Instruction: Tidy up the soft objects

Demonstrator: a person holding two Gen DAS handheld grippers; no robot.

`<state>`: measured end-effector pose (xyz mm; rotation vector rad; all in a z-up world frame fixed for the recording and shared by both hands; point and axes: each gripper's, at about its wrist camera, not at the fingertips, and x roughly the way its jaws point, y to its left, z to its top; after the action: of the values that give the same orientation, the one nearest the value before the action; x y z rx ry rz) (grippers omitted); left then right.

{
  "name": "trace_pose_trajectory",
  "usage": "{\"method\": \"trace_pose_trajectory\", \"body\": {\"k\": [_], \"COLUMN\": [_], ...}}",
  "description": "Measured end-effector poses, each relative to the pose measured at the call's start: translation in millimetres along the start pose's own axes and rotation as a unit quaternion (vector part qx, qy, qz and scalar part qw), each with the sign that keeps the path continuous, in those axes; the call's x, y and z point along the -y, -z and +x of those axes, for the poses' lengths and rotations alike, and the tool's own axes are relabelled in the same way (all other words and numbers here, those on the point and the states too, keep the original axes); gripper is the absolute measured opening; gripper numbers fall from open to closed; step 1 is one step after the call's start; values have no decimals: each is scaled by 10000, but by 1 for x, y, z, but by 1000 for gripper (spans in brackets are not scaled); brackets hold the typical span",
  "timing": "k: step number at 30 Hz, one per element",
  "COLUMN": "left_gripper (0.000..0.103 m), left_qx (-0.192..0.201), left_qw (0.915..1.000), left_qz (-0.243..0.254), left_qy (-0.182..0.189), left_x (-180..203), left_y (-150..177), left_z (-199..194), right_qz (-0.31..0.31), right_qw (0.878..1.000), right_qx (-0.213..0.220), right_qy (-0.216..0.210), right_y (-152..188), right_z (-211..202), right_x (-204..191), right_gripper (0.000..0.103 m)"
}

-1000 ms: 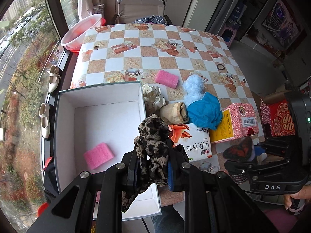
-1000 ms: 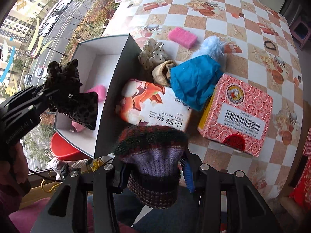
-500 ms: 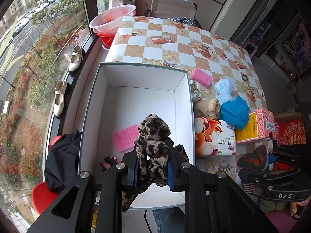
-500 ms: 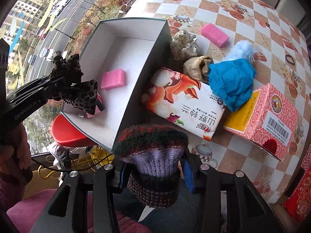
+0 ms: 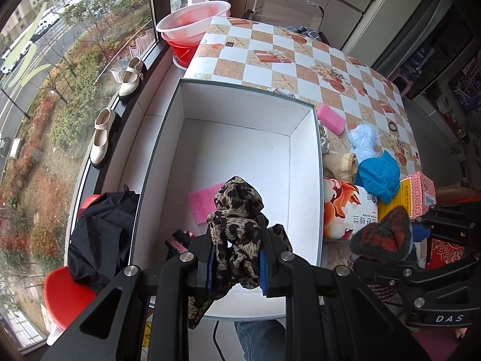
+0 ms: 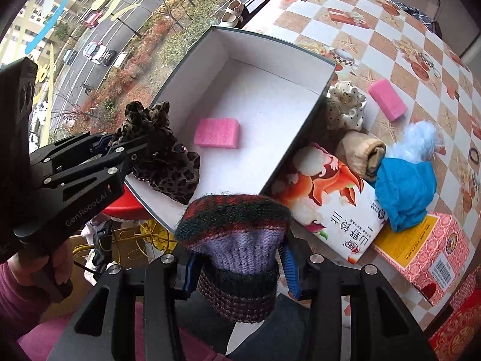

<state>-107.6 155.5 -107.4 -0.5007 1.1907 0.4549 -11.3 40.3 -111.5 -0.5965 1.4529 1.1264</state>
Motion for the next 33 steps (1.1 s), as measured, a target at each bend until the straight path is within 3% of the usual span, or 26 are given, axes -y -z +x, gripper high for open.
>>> {"method": "trace_pose_trajectory", "body": {"k": [13, 33], "left_gripper": [24, 24], "left_qx": [-51, -140], "left_qw": [10000, 9998], "left_qz": [-69, -99], "left_qy": [-41, -79], "left_x": [-2, 8], "left_y": [-2, 0], "left_z": [6, 13], "right_qz": [-270, -237], "right_qw": [9996, 9996], "right_qx": [64, 91], "right_qy": [-50, -106], "right_y": [-34, -43], "right_z": [-2, -5], "right_x": [-10, 0], "right_gripper": [47, 47]}}
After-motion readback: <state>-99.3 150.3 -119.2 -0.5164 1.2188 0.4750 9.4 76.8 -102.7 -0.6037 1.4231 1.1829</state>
